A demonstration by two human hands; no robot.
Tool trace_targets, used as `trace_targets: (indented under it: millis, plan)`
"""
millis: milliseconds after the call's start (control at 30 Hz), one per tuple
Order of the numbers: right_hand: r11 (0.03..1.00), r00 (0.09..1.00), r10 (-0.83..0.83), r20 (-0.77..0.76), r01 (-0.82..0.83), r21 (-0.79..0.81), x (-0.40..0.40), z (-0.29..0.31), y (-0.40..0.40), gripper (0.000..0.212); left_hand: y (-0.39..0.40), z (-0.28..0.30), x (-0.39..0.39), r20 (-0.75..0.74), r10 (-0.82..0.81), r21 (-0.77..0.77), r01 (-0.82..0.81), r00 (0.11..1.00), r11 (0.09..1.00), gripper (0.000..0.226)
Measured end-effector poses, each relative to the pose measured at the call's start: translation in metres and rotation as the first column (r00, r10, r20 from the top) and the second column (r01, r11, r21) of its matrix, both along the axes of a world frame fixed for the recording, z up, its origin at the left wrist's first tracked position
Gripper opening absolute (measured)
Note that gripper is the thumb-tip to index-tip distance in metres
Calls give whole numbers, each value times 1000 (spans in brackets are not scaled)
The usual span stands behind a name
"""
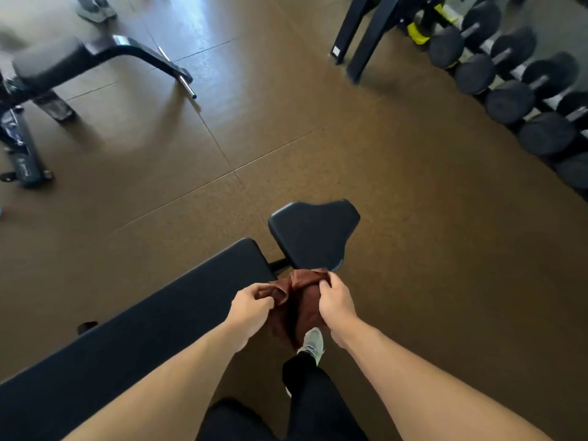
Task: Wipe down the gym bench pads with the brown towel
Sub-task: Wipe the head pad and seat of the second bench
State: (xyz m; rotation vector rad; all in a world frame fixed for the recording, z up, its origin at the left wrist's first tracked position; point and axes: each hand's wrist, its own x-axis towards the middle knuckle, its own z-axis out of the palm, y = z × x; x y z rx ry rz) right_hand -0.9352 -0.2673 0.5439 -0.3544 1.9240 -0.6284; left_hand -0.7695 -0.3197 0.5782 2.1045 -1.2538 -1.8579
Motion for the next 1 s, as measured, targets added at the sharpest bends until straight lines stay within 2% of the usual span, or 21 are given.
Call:
trace_targets:
  millis: [133, 233, 367, 500, 533, 633, 667, 767, 833, 900, 967, 1000]
  plan:
    - [997, 997, -74, -13, 74, 37, -52, 0, -27, 37, -29, -16, -9, 98, 162, -37, -159, 982, 987, 26]
    - [994, 990, -103, -97, 106, 25, -87, 1, -42, 27, -53, -25, -15, 131, 247, -14, -247, 960, 969, 29]
    - [992, 979, -93, -180, 106, 64, -106, -10, -56, 36, -83, -35, -22, 133, 314, 108, -329, 940, 938, 35]
    - [959, 957, -208, -201, 240, 150, -97, -11, -68, 43, -100, -41, -30, 100, 443, 194, -454, 891, 870, 29]
    - [953, 956, -218, -195, 252, 169, -95, -14, -73, 44, -106, -45, -29, 65, 445, 205, -449, 893, 870, 36]
    - [949, 972, -163, -170, 201, 241, -94, -29, -77, 41, -119, -53, -30, -46, 238, 145, -229, 970, 963, 84]
    - [947, 984, -92, -151, 133, 293, -96, -36, -75, 40, -122, -52, -33, -71, 162, 85, -156, 984, 984, 86]
    - [873, 953, 283, -104, -212, 440, -96, -53, -69, 52, -134, -42, -52, -127, -119, -107, 105, 985, 989, 46]
    - [895, 942, 328, -73, -285, 343, -96, -58, -76, 67, -140, -36, -69, -118, -358, -179, 335, 926, 925, 22]
    - [947, 954, 299, 23, -300, 111, -96, -56, -89, 82, -142, -32, -85, -26, -602, -235, 581, 798, 779, 16]
    - [920, 917, 391, 78, -387, -57, -98, -53, -106, 91, -141, -28, -95, 54, -716, -311, 693, 696, 650, 18]
    - [877, 876, 477, 72, -468, -110, -104, -52, -114, 94, -143, -25, -101, 64, -731, -346, 702, 679, 622, 21]
